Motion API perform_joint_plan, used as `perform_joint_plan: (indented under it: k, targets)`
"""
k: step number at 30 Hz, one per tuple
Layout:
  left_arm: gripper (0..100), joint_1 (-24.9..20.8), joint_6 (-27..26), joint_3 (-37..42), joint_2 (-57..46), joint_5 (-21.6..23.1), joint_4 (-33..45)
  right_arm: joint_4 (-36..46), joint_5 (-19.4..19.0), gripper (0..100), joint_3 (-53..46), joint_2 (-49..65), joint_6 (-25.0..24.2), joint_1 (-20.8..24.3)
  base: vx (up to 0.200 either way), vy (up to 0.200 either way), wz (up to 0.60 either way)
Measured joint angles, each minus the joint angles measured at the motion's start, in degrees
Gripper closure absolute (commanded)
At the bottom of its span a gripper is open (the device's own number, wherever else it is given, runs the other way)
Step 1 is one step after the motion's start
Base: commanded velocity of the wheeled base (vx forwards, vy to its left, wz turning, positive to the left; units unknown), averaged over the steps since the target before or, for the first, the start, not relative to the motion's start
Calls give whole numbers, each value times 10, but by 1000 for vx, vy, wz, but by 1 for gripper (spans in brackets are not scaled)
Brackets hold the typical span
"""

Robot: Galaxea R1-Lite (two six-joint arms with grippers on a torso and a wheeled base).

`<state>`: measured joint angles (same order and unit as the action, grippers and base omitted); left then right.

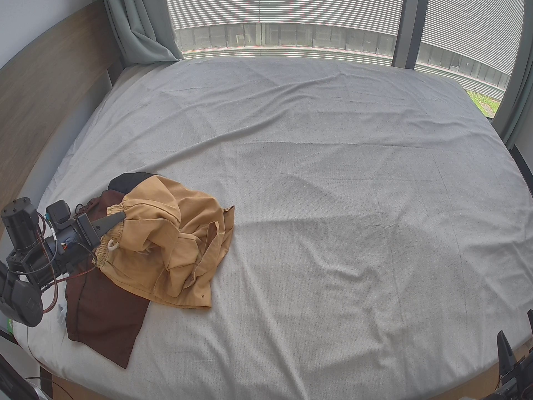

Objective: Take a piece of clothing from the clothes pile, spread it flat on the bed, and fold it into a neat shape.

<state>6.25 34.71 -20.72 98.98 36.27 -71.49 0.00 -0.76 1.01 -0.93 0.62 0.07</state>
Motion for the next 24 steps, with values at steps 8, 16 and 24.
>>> perform_joint_plan:
  k: [8,16,24]
  targets:
    - [100,0,2,20,-9,-16,-50,0,0,0,0,0,0,0,0,0,0]
    - [100,-11,10,48,-12,-38,-80,0,0,0,0,0,0,0,0,0,0]
    - [100,-35,38,60,-28,-56,-89,0,0,0,0,0,0,0,0,0,0]
